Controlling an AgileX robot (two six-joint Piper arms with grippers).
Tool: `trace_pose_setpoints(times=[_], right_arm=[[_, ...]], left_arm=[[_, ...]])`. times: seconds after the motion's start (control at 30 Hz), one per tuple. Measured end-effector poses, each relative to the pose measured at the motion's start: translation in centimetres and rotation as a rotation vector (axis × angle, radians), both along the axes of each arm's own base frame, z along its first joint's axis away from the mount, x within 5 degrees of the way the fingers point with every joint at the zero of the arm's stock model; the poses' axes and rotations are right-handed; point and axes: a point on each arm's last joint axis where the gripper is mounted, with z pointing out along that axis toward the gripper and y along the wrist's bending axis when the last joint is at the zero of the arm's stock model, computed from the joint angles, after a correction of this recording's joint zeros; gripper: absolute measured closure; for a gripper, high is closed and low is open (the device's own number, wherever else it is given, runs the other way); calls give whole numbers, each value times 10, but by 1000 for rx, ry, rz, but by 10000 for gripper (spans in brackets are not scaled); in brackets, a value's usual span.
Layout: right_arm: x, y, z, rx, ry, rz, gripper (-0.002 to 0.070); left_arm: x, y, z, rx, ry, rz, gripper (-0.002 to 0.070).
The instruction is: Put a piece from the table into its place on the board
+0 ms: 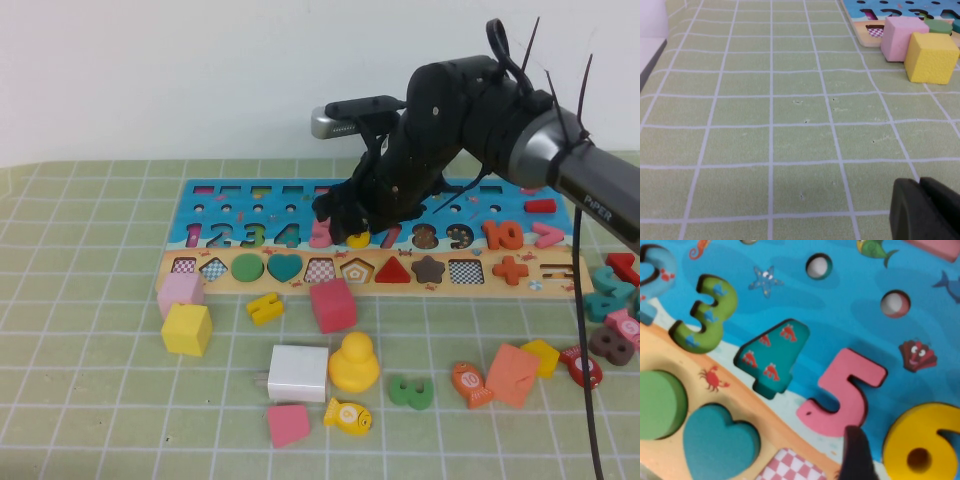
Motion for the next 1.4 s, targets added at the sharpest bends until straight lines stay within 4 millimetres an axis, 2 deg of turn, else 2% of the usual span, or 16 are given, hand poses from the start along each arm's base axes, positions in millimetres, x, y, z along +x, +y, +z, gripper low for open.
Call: trace_pose_setpoints(times=[0.1, 0.23, 0.3, 0.43, 0.5, 0.67, 0.73, 0.8, 0.87, 0.93, 1.0, 1.07, 1.23, 1.33, 1.4], right_arm=[[1, -1, 7, -13, -11, 3, 240], [0, -6, 35, -63, -42, 12, 275], [-1, -11, 54, -95, -75, 9, 336], [-4, -22, 89, -131, -179, -35, 557], [-11, -29, 112, -128, -231, -52, 625], [-47, -52, 191, -57, -380, -79, 667], [-72, -67, 231, -13, -461, -93, 671], [-93, -81, 260, 13, -526, -108, 672], [-117, -97, 285, 25, -581, -125, 673], [-135, -111, 300, 19, -611, -140, 674], [-152, -123, 306, -7, -620, -155, 675], [-166, -133, 303, -37, -597, -165, 675], [-189, -147, 265, -95, -438, -196, 676], [-216, -158, 237, -101, -332, -172, 676], [-240, -167, 226, -74, -311, -143, 676]], left_arm=[[0, 0, 0, 0, 0, 0, 677], [0, 0, 0, 0, 0, 0, 677], [0, 0, 0, 0, 0, 0, 677], [0, 0, 0, 0, 0, 0, 677], [0, 0, 0, 0, 0, 0, 677], [0, 0, 0, 0, 0, 0, 677], [0, 0, 0, 0, 0, 0, 677], [0, 0, 0, 0, 0, 0, 677], [0, 0, 0, 0, 0, 0, 677], [0, 0, 0, 0, 0, 0, 677], [0, 0, 0, 0, 0, 0, 677], [0, 0, 0, 0, 0, 0, 677], [0, 0, 0, 0, 0, 0, 677], [0, 0, 0, 9, -1, -2, 677], [0, 0, 0, 31, -4, -7, 677]])
